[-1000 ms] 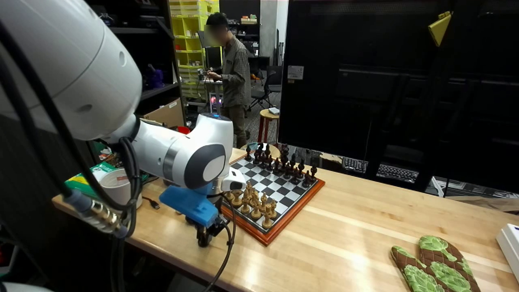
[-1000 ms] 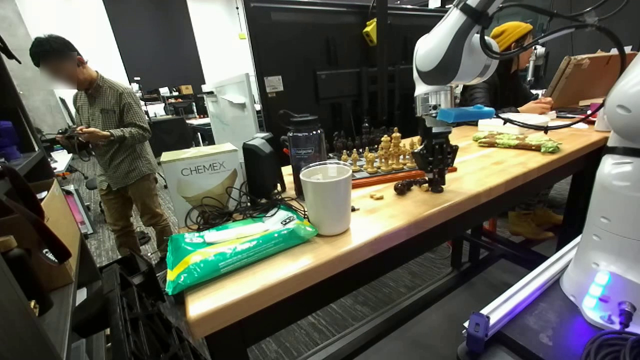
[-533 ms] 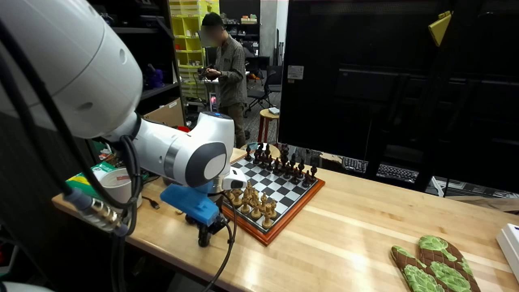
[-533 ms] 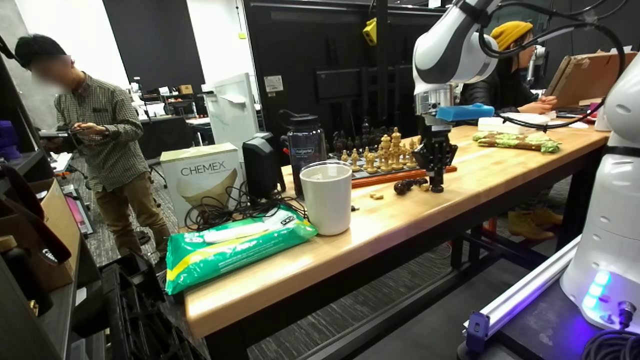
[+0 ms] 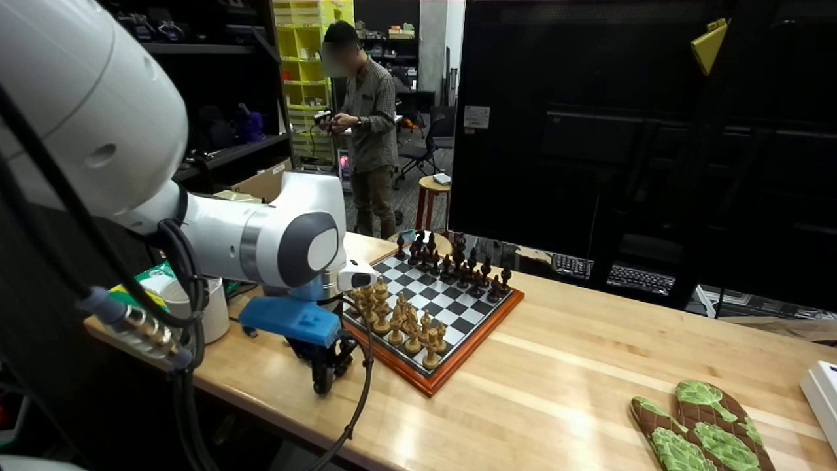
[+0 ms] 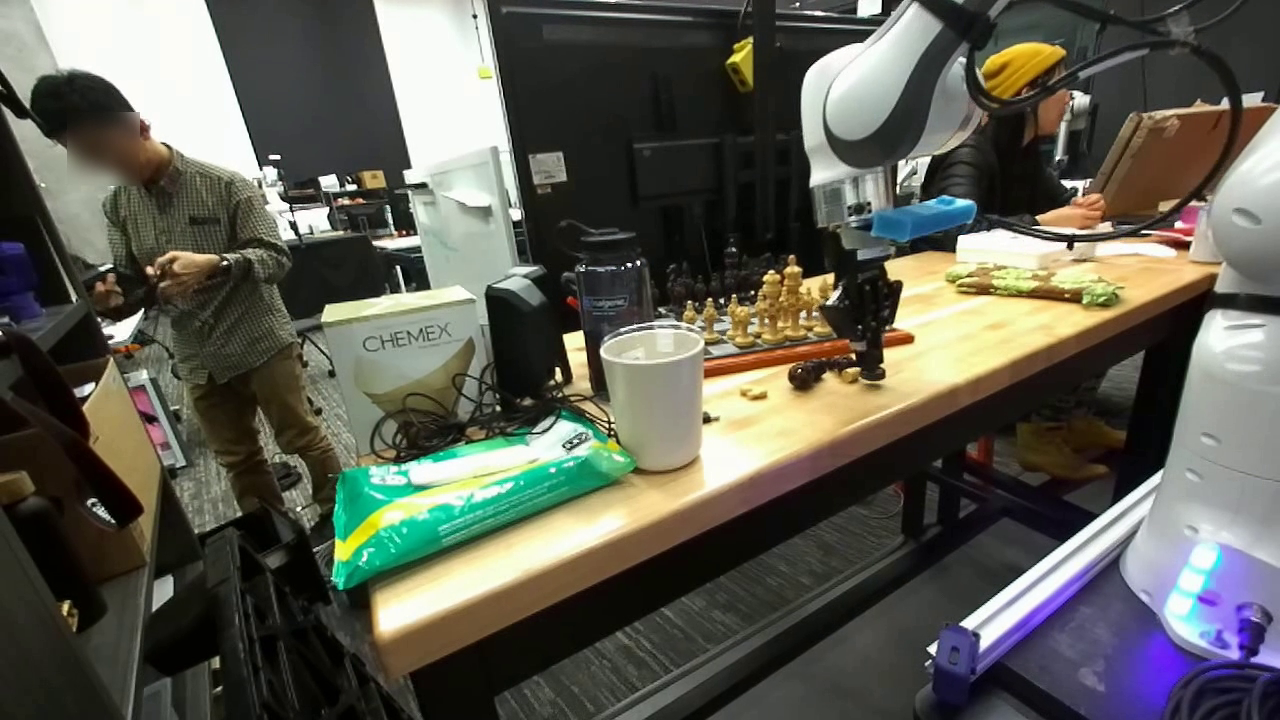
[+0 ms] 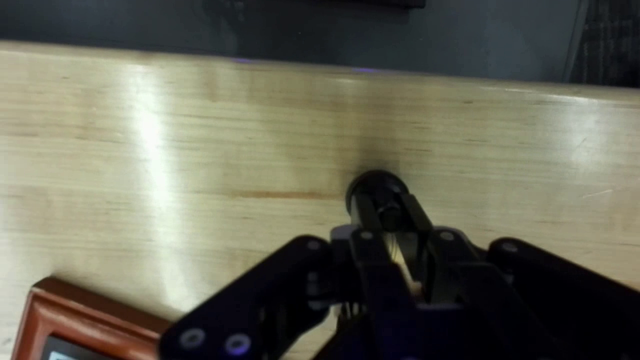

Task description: Pick up the rook chess piece and put it on the chess board

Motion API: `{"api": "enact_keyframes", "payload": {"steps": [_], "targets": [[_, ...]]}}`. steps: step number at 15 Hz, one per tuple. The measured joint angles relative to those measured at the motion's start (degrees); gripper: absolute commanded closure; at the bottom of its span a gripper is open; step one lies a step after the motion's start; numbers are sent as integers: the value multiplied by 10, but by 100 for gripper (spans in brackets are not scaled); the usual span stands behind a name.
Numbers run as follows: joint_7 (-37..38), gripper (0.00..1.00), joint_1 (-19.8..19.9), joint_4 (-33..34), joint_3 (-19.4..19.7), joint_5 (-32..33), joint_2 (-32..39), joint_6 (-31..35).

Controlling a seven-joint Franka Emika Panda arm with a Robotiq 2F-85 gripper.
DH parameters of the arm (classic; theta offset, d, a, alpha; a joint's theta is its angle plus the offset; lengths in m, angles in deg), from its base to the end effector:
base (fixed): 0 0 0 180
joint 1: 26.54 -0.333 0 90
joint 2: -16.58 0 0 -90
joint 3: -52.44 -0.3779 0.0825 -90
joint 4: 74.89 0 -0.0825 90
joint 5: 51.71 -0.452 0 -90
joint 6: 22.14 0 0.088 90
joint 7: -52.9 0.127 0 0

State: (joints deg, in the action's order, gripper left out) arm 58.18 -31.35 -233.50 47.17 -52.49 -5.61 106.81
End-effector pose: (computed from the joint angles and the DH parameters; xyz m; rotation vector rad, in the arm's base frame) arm 0.3704 0.0629 0.3056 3.0921 0.1012 -0.1973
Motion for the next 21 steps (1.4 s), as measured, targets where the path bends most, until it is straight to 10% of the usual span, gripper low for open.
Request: {"api": "enact_keyframes", "payload": {"steps": [8, 9, 21], "targets": [[-10, 96, -9, 54, -37, 66, -38, -58], [-18, 84, -11, 63, -37, 69, -40, -58], [-55, 96, -15, 92, -36, 71, -33, -57]]}}
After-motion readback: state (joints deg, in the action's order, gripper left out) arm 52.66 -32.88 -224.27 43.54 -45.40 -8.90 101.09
